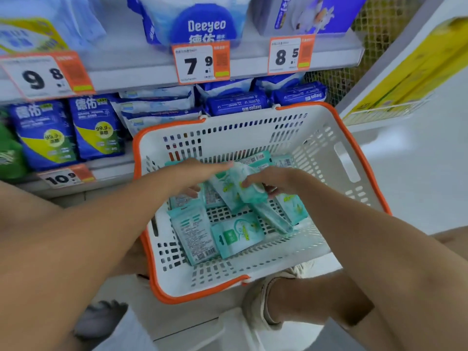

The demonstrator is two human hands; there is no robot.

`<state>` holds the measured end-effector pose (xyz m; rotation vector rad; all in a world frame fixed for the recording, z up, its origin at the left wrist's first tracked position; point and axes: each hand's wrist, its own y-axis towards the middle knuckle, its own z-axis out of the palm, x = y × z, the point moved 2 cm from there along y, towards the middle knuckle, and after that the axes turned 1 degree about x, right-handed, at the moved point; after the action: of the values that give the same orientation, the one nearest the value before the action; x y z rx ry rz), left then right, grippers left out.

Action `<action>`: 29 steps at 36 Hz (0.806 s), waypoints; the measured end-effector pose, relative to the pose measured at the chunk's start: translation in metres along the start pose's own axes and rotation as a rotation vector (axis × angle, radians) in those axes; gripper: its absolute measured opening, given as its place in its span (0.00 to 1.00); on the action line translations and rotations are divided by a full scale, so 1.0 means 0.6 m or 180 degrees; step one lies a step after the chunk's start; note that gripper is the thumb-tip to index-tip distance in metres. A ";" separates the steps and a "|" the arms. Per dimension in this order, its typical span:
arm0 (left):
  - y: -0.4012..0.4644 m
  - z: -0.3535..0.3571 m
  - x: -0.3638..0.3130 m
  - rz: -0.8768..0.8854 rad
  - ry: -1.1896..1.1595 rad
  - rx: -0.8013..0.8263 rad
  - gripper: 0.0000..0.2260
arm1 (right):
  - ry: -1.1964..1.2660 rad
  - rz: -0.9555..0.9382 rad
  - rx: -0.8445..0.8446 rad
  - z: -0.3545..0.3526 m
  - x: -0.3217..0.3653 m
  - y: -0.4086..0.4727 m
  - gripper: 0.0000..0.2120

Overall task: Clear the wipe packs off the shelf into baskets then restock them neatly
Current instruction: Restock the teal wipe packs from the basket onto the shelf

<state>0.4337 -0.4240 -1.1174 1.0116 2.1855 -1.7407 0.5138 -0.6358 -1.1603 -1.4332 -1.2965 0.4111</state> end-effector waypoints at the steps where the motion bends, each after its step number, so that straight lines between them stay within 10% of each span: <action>1: 0.000 0.000 -0.003 -0.0067 -0.0331 0.0192 0.46 | 0.0193 -0.0237 0.0290 0.015 0.024 -0.009 0.19; 6: 0.013 -0.029 0.017 0.0103 -0.1186 -0.0320 0.22 | 0.0714 -0.0797 0.1014 0.067 0.081 -0.023 0.12; 12: 0.018 -0.048 0.065 -0.0157 -0.0832 -0.0247 0.24 | -0.2502 -0.0012 -0.0318 0.052 -0.014 0.024 0.52; 20: 0.013 -0.030 0.052 -0.0185 -0.0605 0.0110 0.33 | -0.1076 0.0575 -0.0574 0.050 -0.114 0.030 0.30; 29: 0.018 -0.008 0.028 -0.0213 -0.0472 0.0097 0.19 | 0.1366 -0.0112 0.0072 0.003 -0.075 0.006 0.21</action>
<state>0.4287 -0.4118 -1.1330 0.7964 2.1299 -1.8198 0.4989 -0.6725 -1.1813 -1.3843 -0.9636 0.0844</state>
